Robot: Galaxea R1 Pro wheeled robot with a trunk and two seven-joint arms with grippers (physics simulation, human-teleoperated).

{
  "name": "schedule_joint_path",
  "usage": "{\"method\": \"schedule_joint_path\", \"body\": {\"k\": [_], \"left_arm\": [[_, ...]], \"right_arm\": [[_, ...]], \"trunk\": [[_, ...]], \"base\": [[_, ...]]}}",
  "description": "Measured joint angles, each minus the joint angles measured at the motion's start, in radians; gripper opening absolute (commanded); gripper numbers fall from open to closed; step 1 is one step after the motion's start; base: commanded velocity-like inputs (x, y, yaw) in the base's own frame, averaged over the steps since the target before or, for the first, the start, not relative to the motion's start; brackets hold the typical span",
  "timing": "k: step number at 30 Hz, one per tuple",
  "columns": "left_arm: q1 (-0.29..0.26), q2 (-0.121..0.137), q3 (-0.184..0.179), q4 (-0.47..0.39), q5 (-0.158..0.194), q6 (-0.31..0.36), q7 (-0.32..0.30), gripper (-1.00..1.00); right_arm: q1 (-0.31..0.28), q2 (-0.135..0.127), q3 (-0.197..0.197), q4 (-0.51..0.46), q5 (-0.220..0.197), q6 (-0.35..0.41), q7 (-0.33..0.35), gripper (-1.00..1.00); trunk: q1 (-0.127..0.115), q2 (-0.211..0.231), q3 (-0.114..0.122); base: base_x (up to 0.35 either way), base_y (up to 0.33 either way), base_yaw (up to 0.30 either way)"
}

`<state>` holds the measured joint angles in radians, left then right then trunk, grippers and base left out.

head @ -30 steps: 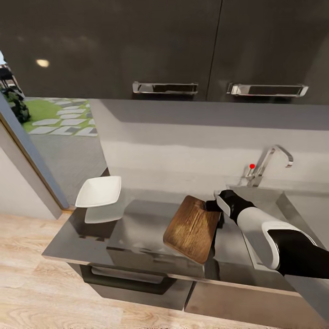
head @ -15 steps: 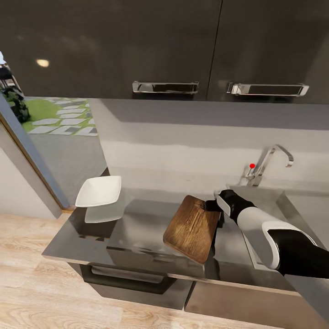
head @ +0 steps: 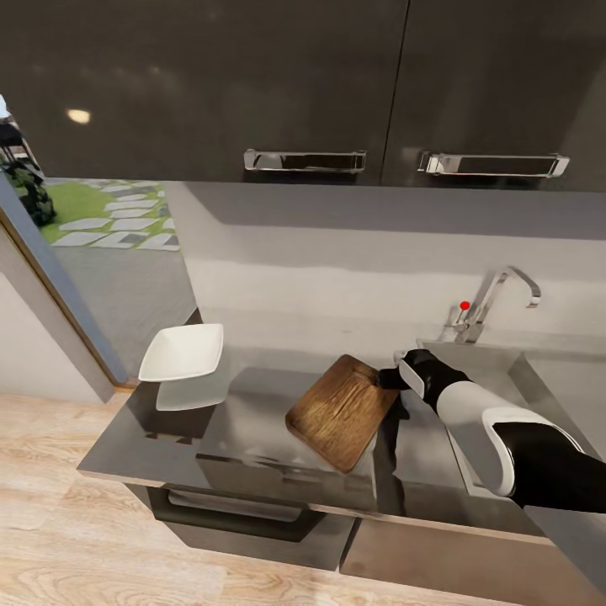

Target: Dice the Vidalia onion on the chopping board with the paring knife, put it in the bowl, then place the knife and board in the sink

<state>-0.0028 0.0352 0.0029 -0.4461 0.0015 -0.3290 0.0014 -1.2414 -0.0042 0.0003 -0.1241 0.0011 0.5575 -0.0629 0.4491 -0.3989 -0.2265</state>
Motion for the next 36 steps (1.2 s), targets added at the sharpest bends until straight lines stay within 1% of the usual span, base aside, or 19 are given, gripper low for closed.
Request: {"method": "schedule_joint_path", "body": {"k": [5, 10, 14, 18, 20, 25, 29, 33, 36], "left_arm": [[0.000, 0.000, 0.000, -0.001, -0.002, 0.000, 0.000, 1.00], [0.000, 0.000, 0.001, -0.001, -0.004, 0.000, 0.000, 1.00], [0.000, 0.000, 0.003, -0.001, -0.004, 0.000, 0.000, 1.00], [0.000, 0.000, 0.003, -0.001, -0.004, 0.000, 0.000, 1.00], [0.000, 0.000, 0.003, -0.001, -0.004, 0.000, 0.000, 1.00], [0.000, 0.000, 0.003, -0.001, -0.003, 0.000, 0.000, 1.00], [0.000, 0.000, 0.003, -0.001, -0.003, 0.000, 0.000, 1.00], [0.000, 0.000, 0.003, -0.001, -0.003, 0.000, 0.000, 1.00], [0.000, 0.000, 0.003, -0.001, -0.003, 0.000, 0.000, 1.00]], "right_arm": [[0.000, -0.001, 0.003, 0.000, -0.005, 0.000, 0.001, -1.00], [0.000, -0.002, -0.002, 0.000, 0.001, 0.002, 0.001, -1.00], [0.000, -0.002, -0.006, 0.010, 0.004, 0.001, -0.001, -1.00], [0.000, -0.004, 0.002, 0.019, 0.006, 0.001, -0.003, -1.00], [0.000, -0.006, -0.006, 0.023, 0.004, 0.000, -0.004, -1.00], [0.000, -0.006, -0.010, 0.039, 0.007, 0.000, -0.004, -1.00], [0.000, -0.009, -0.012, 0.050, 0.005, 0.002, -0.004, -1.00], [0.001, -0.018, 0.001, 0.051, 0.007, 0.005, -0.004, -1.00], [0.001, -0.021, 0.001, 0.051, 0.006, 0.008, -0.004, -1.00]], "trunk": [[0.000, 0.000, 0.000], [0.000, 0.000, 0.001], [0.000, 0.000, 0.007], [0.000, 0.000, 0.013], [0.000, 0.000, 0.016], [0.000, 0.000, 0.024], [0.001, 0.001, 0.031], [0.001, 0.001, 0.037], [0.001, 0.001, 0.041]], "base": [[0.000, 0.000, 0.000], [0.000, 0.000, 0.000], [0.000, 0.000, 0.000], [0.000, 0.000, 0.000], [0.000, 0.000, 0.000], [-0.013, 0.004, -0.009], [-0.185, 0.110, -0.092], [-0.260, 0.170, -0.156], [-0.275, 0.190, -0.193]]}}
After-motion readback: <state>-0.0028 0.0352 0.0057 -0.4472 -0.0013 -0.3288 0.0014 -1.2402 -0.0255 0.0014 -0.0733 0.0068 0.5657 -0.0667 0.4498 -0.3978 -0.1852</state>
